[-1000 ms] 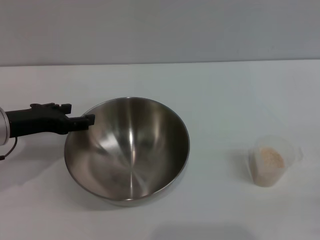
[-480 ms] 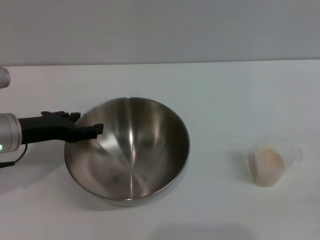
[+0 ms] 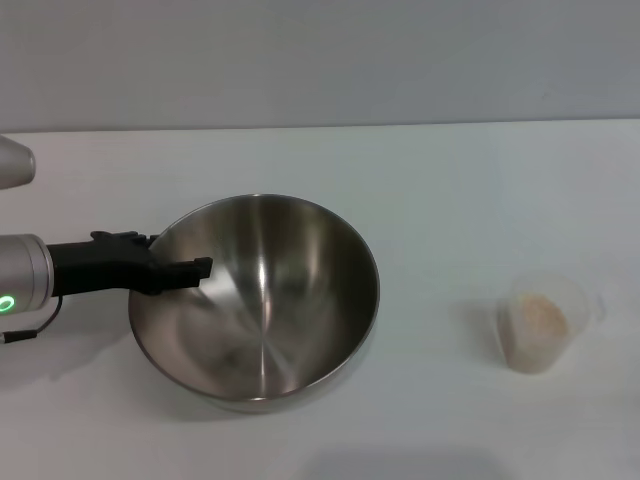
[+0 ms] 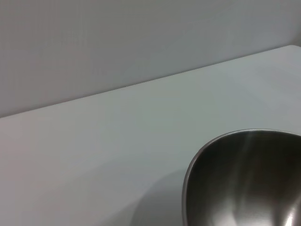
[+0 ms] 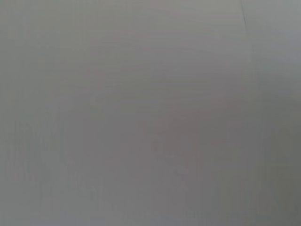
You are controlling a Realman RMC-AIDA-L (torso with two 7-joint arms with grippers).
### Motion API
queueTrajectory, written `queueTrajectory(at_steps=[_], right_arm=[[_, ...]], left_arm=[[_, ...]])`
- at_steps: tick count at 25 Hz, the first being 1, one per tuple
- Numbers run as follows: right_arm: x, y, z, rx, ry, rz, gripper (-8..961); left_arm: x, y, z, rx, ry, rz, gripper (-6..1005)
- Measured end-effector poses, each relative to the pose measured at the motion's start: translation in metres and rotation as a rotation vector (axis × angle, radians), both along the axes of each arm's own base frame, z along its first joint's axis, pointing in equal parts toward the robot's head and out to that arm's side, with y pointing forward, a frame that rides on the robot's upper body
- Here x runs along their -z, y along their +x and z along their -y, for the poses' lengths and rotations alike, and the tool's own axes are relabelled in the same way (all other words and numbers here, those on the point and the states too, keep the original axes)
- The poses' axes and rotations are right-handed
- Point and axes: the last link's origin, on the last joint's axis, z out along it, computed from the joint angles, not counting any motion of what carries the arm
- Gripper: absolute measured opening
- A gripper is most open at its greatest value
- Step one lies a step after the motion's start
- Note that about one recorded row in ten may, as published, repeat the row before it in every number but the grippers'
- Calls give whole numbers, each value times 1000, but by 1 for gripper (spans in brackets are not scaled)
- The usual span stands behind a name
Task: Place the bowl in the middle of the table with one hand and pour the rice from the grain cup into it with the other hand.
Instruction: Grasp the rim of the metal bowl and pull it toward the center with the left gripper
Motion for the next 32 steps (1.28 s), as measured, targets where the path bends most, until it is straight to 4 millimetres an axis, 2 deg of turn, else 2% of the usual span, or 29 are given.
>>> queueTrajectory(at_steps=[7, 18, 22, 25, 32], right_arm=[[0, 0, -1, 1, -3, -2, 716], [1, 0, -1, 0, -7, -2, 715], [1, 0, -1, 0, -7, -2, 715], [1, 0, -1, 0, -7, -2, 716], [1, 0, -1, -1, -7, -2, 716]], left_arm=[[1, 0, 0, 1, -3, -2, 765], [4, 5, 0, 18, -19, -7, 547], [5, 6, -1, 19, -23, -4, 343], [5, 7, -1, 15, -26, 0, 117], [5, 11, -2, 10, -43, 17, 49]])
